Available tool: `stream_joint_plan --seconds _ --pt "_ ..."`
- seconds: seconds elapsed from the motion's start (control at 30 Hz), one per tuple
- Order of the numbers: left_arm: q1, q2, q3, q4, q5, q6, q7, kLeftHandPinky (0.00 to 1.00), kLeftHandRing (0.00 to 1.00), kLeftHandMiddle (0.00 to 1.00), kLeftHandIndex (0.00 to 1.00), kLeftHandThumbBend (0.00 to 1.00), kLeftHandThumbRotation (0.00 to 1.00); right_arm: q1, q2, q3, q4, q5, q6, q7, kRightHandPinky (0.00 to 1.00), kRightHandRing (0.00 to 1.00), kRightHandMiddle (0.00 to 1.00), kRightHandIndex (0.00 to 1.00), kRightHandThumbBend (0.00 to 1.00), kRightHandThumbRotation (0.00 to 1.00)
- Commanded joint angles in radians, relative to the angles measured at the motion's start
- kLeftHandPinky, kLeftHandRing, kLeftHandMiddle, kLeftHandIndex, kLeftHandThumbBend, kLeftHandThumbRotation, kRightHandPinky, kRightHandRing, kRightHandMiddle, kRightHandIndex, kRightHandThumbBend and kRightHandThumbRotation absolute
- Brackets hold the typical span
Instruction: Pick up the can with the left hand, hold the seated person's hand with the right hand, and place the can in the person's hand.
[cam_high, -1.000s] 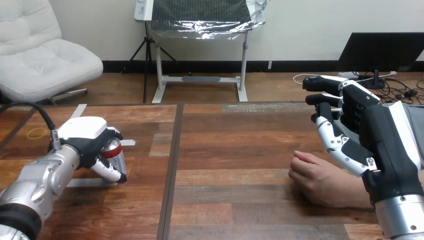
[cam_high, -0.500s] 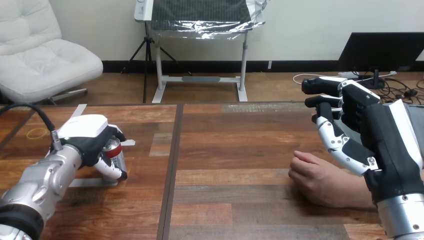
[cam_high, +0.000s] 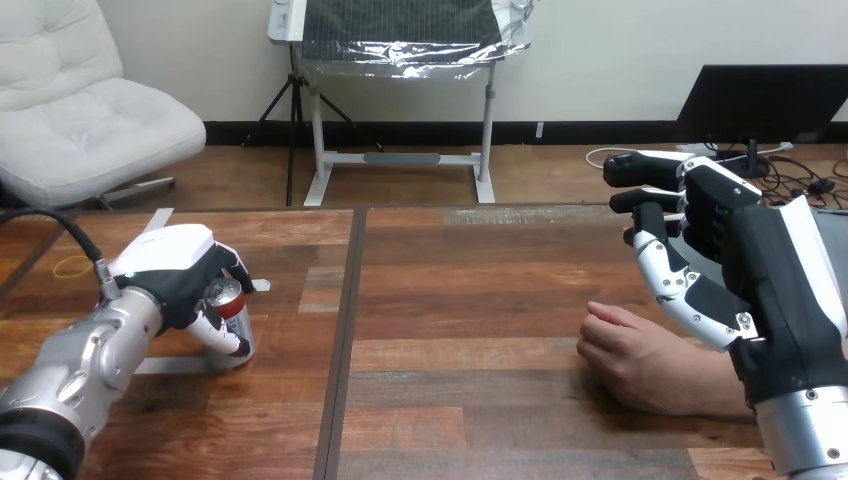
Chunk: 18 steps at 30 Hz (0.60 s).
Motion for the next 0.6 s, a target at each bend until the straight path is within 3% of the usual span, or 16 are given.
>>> stream_joint_plan --seconds 0.0,0.57 --pt "-0.066 -0.002 0.027 0.015 -0.024 -0.016 0.033 0.49 0.54 0.59 0.60 0.70 0.00 -0.061 -0.016 -0.008 -0.042 -0.006 -0.003 0.002 0.56 0.69 0.73 0.67 0.03 0.00" --pt "-0.070 -0.004 0.016 0.037 -0.035 -0.017 0.046 0.43 0.48 0.54 0.54 0.69 0.00 -0.063 -0.019 -0.010 -0.049 -0.001 0.011 0.007 0.55 0.69 0.73 0.67 0.04 0.00"
